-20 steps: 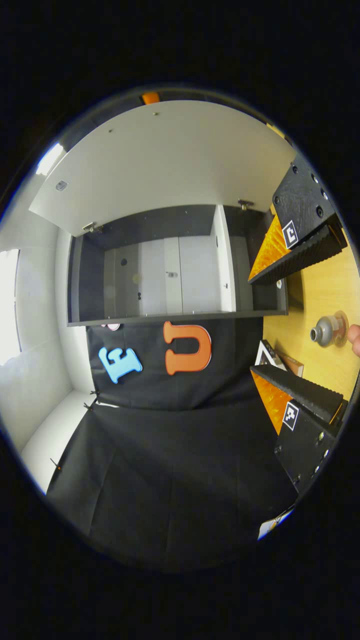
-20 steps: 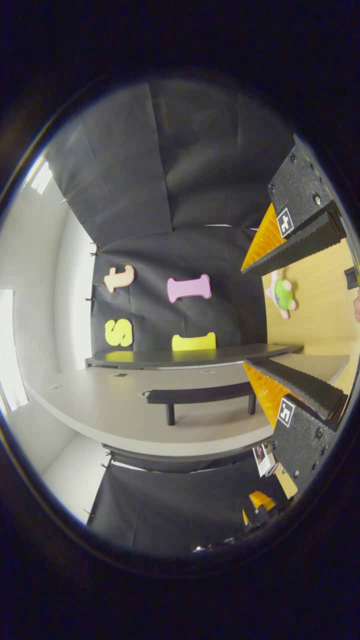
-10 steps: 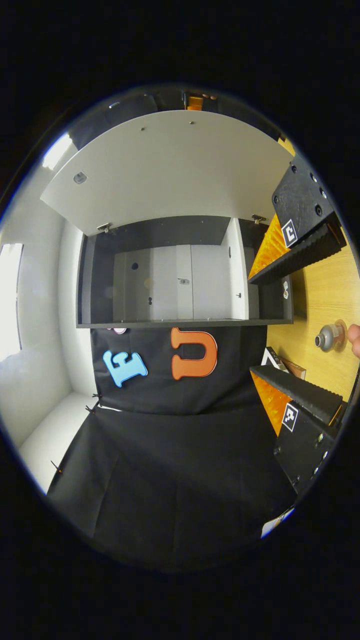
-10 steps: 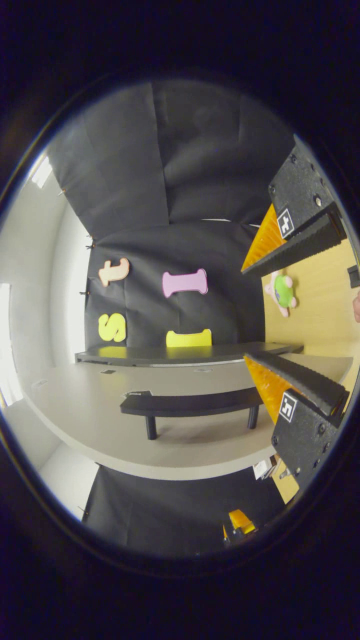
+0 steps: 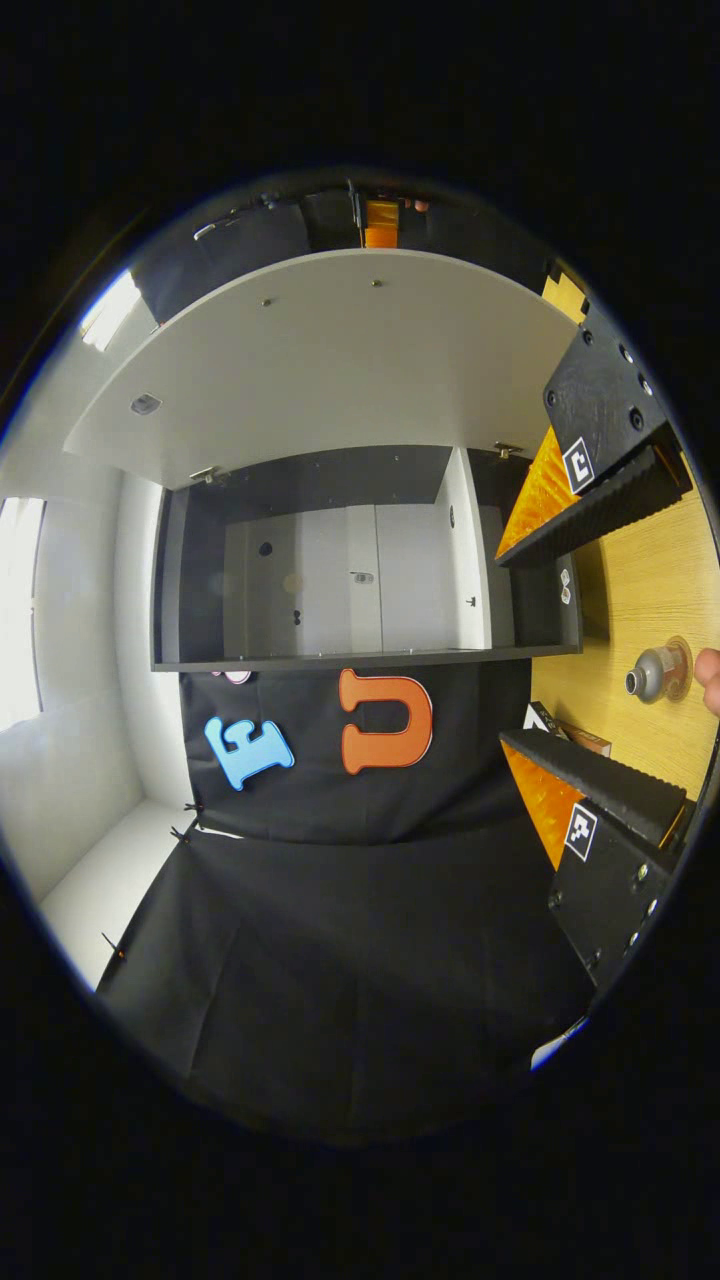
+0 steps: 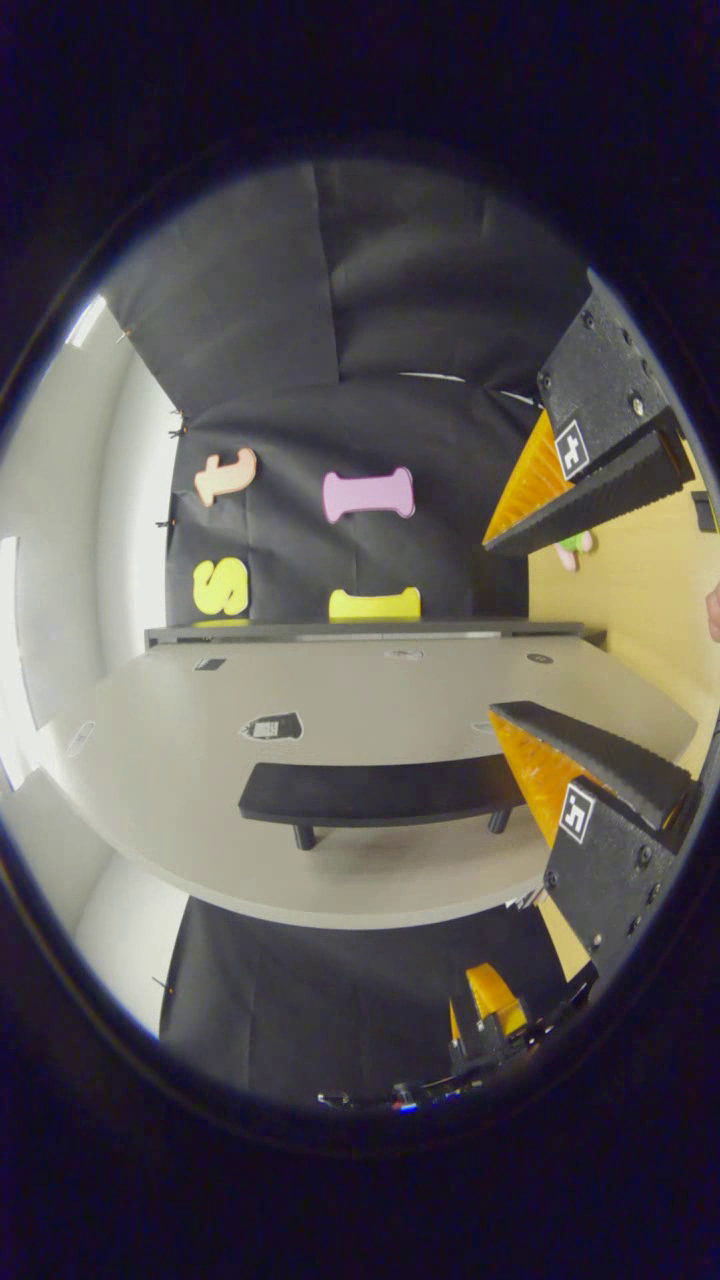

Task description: Open the cabinet door with the right hand, grasp the bottle in the cabinet with the left hand and place it on the coaster, then close the cabinet door with the right hand.

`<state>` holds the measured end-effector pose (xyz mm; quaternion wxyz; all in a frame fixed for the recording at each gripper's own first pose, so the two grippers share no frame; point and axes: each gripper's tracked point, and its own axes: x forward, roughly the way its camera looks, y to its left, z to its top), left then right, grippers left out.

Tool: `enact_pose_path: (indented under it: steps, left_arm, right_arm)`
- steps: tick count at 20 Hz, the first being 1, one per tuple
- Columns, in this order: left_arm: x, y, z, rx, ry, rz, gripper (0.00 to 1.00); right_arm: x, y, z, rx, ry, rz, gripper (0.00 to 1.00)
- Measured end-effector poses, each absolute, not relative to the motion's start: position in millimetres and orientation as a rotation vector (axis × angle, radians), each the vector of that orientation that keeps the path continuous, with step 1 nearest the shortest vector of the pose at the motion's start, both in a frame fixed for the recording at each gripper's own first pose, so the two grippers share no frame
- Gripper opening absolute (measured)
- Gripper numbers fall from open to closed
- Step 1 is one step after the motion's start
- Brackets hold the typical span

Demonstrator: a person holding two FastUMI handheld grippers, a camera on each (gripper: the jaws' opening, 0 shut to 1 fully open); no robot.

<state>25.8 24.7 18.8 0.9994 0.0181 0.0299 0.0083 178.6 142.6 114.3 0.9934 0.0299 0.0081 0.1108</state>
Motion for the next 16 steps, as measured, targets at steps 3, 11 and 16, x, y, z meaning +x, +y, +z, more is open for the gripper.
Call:
enact_pose_path:
  steps: [3,11,16]
  left_arm:
    - [24,22,14,0.027,0.065,-0.002,0.96]
    - [16,38,11,0.009,0.075,0.01,0.96]
    - [10,53,3,0.017,0.077,0.038,0.96]
  right_arm:
    - [183,178,117,0.051,0.007,0.283,0.9]
    - [213,275,118,0.073,0.016,0.44,0.9]
    - [245,335,128,0.117,-0.017,0.506,0.97]
